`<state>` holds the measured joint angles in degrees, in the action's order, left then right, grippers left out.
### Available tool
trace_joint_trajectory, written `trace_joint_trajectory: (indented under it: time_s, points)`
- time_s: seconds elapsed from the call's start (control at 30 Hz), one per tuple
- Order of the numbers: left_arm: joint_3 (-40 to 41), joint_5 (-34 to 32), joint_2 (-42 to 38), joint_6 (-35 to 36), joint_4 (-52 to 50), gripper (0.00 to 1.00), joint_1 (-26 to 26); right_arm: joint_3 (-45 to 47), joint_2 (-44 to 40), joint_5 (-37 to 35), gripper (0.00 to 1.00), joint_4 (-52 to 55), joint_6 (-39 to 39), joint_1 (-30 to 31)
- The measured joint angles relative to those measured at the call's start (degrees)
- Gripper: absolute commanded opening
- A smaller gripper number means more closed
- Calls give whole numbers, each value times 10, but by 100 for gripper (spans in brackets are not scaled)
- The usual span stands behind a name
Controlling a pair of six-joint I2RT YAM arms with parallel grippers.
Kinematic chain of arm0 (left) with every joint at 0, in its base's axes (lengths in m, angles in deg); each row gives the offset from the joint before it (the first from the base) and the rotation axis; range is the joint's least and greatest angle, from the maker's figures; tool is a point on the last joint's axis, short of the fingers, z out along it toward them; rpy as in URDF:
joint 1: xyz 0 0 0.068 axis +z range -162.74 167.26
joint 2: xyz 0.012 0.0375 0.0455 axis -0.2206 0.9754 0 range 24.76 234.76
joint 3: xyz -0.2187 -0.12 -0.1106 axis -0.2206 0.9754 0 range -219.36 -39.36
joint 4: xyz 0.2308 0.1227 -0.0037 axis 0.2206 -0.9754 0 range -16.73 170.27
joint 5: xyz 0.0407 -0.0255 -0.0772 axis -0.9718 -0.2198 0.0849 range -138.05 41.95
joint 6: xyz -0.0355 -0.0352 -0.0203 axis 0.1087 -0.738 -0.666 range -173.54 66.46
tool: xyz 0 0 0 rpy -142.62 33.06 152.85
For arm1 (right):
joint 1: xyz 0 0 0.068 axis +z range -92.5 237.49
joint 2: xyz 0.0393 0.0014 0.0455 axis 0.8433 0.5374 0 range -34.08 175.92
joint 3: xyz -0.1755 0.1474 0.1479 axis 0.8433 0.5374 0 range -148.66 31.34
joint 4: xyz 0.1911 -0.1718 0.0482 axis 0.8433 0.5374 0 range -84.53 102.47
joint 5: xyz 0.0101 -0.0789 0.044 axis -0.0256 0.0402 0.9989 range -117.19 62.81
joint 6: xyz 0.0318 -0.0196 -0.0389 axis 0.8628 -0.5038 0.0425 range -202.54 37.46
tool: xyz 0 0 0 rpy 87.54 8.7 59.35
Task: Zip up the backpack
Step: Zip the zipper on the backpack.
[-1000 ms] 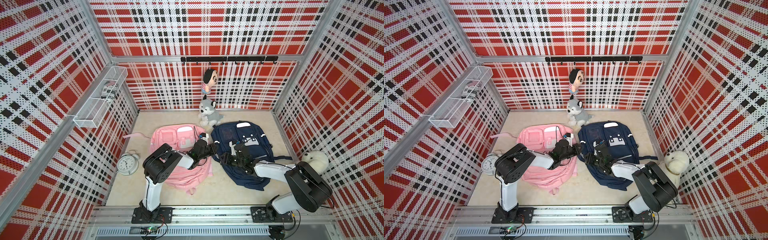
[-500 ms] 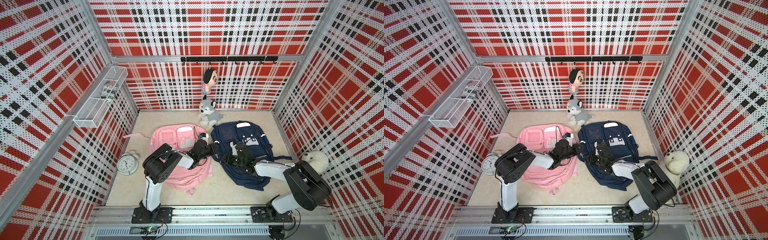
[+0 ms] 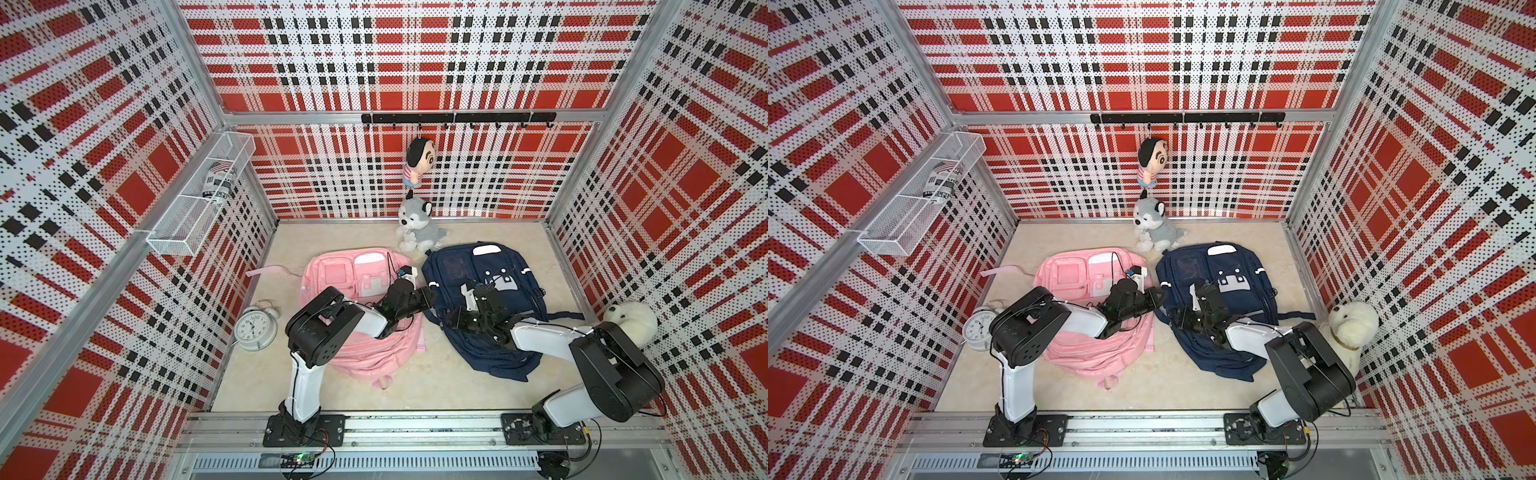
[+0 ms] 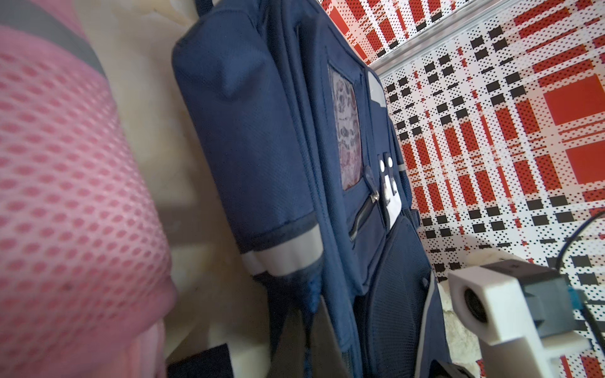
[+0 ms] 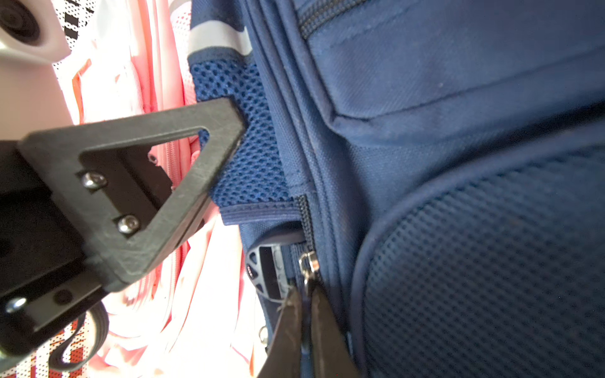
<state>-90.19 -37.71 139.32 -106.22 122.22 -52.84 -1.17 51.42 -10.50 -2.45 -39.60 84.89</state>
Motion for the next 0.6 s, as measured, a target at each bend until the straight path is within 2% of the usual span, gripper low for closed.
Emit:
trace_joint_trajectory:
  time_s: [0.3,0.6]
  points:
    - [-16,2,4,4,-10,0,2,-27,-4,26,0,49,-32,-5]
    - [-36,8,14,6,-11,0,14,-79,-21,42,0,165,-115,-12]
